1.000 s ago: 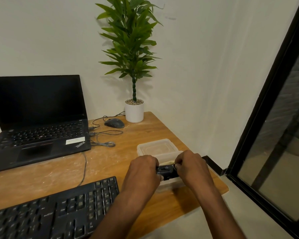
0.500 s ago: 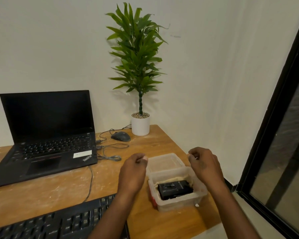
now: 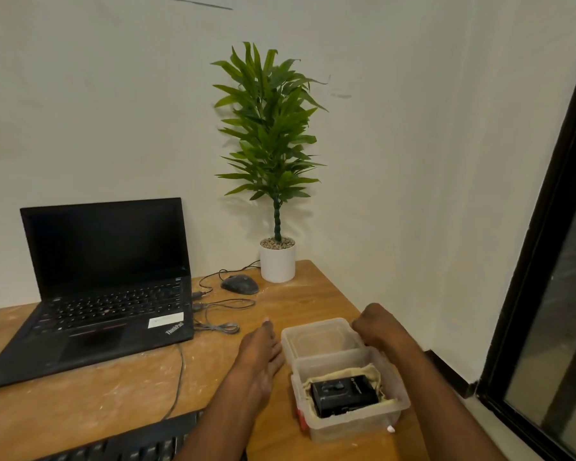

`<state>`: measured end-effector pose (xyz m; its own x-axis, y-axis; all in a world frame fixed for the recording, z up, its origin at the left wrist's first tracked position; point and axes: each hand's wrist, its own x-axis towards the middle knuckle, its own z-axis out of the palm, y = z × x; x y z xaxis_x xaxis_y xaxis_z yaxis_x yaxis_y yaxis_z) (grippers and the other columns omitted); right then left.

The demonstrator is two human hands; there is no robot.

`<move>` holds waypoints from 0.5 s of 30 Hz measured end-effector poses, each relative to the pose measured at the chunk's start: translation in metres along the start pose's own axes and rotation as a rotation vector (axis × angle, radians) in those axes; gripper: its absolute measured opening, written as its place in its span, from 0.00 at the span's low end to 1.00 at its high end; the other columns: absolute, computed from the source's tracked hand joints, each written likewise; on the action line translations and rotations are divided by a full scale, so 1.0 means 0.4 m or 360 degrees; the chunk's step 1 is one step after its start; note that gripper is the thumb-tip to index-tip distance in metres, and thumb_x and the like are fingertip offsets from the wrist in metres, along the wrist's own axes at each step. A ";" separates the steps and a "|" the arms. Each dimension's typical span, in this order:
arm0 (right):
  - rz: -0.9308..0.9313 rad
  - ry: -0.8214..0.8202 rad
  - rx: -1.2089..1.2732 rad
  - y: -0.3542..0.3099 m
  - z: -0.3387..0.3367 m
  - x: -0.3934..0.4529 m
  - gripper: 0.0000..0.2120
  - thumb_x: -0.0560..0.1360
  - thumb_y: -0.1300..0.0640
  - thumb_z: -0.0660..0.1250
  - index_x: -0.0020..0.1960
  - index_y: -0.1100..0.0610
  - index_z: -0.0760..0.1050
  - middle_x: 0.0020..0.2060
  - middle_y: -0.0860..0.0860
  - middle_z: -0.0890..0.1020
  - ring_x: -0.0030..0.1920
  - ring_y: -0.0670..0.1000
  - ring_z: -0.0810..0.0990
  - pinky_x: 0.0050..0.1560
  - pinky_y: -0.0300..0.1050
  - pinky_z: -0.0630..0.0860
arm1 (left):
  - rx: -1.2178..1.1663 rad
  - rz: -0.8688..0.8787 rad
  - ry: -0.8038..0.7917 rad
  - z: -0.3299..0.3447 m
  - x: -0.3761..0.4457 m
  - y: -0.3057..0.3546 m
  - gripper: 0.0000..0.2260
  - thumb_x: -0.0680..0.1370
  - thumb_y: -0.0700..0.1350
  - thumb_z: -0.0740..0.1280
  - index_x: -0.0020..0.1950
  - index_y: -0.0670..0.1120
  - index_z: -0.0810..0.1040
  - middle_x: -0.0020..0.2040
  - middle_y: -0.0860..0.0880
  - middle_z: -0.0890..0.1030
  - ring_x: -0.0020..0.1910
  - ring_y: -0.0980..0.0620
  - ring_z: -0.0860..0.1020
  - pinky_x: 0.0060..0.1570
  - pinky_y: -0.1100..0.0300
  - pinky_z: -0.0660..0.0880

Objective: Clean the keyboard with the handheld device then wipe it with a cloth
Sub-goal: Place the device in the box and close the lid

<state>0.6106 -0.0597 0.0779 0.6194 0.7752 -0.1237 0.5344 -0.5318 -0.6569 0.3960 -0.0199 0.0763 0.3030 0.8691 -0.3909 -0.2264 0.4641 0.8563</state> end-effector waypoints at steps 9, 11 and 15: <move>-0.0206 0.0268 0.0416 -0.034 -0.046 -0.039 0.11 0.74 0.57 0.71 0.35 0.58 0.74 0.32 0.55 0.74 0.35 0.55 0.76 0.39 0.47 0.71 | -0.0148 0.0170 -0.0016 0.012 -0.052 0.054 0.14 0.86 0.42 0.61 0.70 0.38 0.74 0.65 0.42 0.80 0.63 0.47 0.79 0.68 0.49 0.74; -0.0317 0.0403 0.0396 -0.049 -0.063 -0.083 0.07 0.76 0.54 0.72 0.47 0.58 0.81 0.42 0.54 0.81 0.45 0.56 0.80 0.47 0.46 0.75 | -0.0097 0.0260 -0.0076 0.016 -0.096 0.075 0.08 0.85 0.38 0.61 0.58 0.40 0.79 0.55 0.45 0.84 0.53 0.52 0.81 0.56 0.53 0.77; -0.0380 0.0625 0.0320 -0.046 -0.091 -0.199 0.17 0.78 0.54 0.71 0.64 0.59 0.80 0.57 0.54 0.84 0.57 0.54 0.81 0.58 0.49 0.77 | -0.0031 0.0408 -0.0155 0.008 -0.176 0.084 0.09 0.82 0.34 0.64 0.50 0.43 0.83 0.45 0.51 0.88 0.49 0.55 0.84 0.50 0.56 0.78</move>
<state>0.5724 -0.1240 0.1269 0.6836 0.6600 0.3116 0.5902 -0.2487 -0.7680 0.3700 -0.0660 0.1336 0.3209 0.9385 -0.1273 -0.3244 0.2352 0.9162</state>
